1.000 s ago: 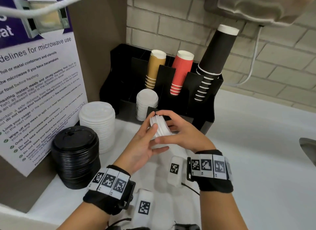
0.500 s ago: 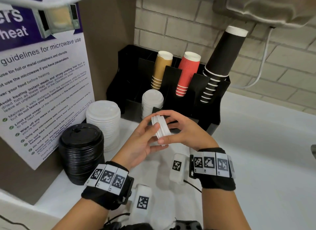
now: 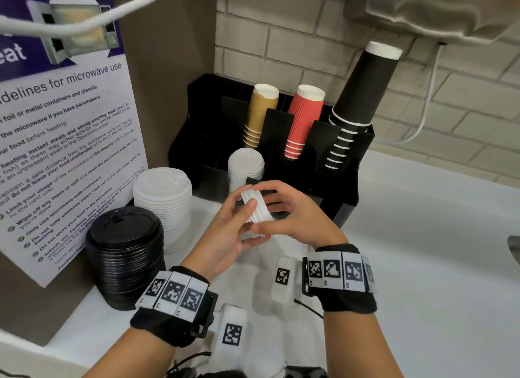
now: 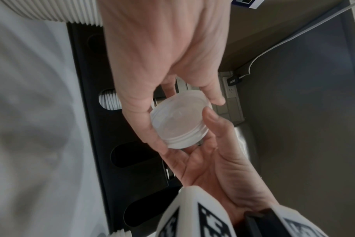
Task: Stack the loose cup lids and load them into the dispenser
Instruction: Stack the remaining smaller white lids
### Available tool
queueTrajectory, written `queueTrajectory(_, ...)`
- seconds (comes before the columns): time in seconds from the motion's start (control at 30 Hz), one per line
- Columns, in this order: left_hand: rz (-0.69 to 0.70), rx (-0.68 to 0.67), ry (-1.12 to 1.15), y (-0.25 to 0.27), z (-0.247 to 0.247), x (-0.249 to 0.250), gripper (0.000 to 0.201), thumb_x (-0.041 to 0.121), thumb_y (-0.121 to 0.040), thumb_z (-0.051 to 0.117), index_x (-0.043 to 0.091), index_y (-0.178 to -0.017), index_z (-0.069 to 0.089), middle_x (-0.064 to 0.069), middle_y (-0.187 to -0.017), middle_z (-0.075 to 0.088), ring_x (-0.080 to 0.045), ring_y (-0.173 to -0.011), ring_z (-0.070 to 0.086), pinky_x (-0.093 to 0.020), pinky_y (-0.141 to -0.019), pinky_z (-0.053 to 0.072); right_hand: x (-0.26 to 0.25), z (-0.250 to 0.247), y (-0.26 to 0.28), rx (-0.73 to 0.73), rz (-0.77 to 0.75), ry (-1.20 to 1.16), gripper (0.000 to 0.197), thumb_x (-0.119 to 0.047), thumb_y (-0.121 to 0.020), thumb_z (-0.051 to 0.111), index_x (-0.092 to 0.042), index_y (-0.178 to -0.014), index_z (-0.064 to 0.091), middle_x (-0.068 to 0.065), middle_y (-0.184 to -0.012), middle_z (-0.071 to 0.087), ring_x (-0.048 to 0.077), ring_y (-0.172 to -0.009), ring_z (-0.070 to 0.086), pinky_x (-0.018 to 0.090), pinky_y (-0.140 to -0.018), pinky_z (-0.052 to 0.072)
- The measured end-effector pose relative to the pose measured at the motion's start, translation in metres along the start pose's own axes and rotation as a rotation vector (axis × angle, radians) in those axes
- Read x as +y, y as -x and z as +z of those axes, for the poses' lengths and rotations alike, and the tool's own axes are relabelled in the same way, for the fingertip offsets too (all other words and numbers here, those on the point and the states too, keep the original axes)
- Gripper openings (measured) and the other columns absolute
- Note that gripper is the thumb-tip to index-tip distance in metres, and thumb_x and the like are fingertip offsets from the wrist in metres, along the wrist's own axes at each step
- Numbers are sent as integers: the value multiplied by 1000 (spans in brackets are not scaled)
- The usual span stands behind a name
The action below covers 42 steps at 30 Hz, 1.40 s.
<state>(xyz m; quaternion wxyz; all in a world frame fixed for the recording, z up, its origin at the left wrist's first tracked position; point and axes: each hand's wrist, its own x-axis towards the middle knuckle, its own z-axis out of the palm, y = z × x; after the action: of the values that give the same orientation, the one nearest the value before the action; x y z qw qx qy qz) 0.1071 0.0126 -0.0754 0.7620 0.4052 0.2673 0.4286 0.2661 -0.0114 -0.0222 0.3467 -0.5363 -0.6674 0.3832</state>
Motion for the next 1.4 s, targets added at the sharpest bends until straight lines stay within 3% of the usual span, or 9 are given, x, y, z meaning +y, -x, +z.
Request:
queueTrajectory(0.17, -2, 169, 94, -6, -6, 3, 57, 51, -81, 59, 33, -134, 50, -5, -133, 57, -25, -116, 62, -42, -90, 55, -9, -8, -30, 193, -68, 21, 62, -17, -68, 86, -29, -119, 51, -3, -110, 63, 6, -99, 62, 15, -79, 52)
queueTrajectory(0.27, -18, 267, 138, -7, -11, 3, 32, 42, -93, 55, 30, -123, 55, -5, -128, 57, -23, -109, 63, -34, -82, 55, -13, -18, -65, 360, -132, 122, 56, -16, -70, 84, -21, -115, 51, -4, -115, 60, 12, -105, 59, 24, -88, 51)
queueTrajectory(0.33, -30, 291, 132, -7, -13, 2, 27, 36, -97, 51, 27, -122, 57, -6, -124, 58, -22, -103, 65, -30, -76, 55, -13, -22, -90, 355, -99, 220, 53, -15, -72, 82, -15, -117, 54, 5, -120, 58, 20, -110, 54, 32, -92, 47)
queueTrajectory(0.57, -81, 302, 100, -5, -16, 1, 30, 31, -98, 51, 18, -123, 61, -5, -115, 60, -20, -95, 65, -27, -72, 55, -2, -18, -142, 185, 33, 450, 53, -19, -76, 78, -21, -125, 59, 14, -124, 49, 28, -119, 47, 22, -89, 34)
queueTrajectory(0.8, -90, 330, 99, -5, -19, 2, 25, 31, -98, 52, 20, -116, 64, -4, -111, 62, -18, -89, 67, -25, -66, 56, 3, -5, -139, 159, 34, 585, 51, -24, -72, 80, -18, -117, 56, 10, -126, 43, 31, -120, 41, 44, -103, 38)
queueTrajectory(1.07, -92, 326, 99, -6, -18, -1, 24, 32, -97, 54, 21, -114, 65, -3, -107, 64, -16, -85, 69, -24, -62, 56, 8, 11, -129, 259, -60, 836, 44, -24, -74, 76, -14, -110, 52, 7, -125, 43, 28, -111, 37, 38, -87, 35)
queueTrajectory(1.23, -93, 325, 102, -8, -18, 0, 24, 32, -96, 54, 20, -115, 65, -3, -107, 64, -15, -83, 70, -24, -62, 56, 6, 12, -126, 262, -12, 880, 43, -31, -78, 74, -16, -113, 53, 5, -122, 45, 27, -113, 38, 39, -90, 34)
queueTrajectory(1.3, -91, 320, 103, -8, -18, 0, 24, 32, -97, 54, 21, -114, 66, -3, -109, 64, -17, -86, 69, -25, -64, 56, 1, 9, -120, 271, -8, 849, 46, -36, -78, 74, -18, -115, 53, 3, -123, 45, 25, -116, 37, 38, -93, 34)
queueTrajectory(1.4, -93, 301, 107, -10, -17, 1, 24, 31, -98, 52, 20, -113, 66, -4, -113, 63, -19, -91, 68, -26, -68, 56, -5, -8, -92, 503, -77, 581, 37, -36, -79, 74, -17, -107, 58, 3, -113, 53, 20, -109, 46, 34, -87, 38)
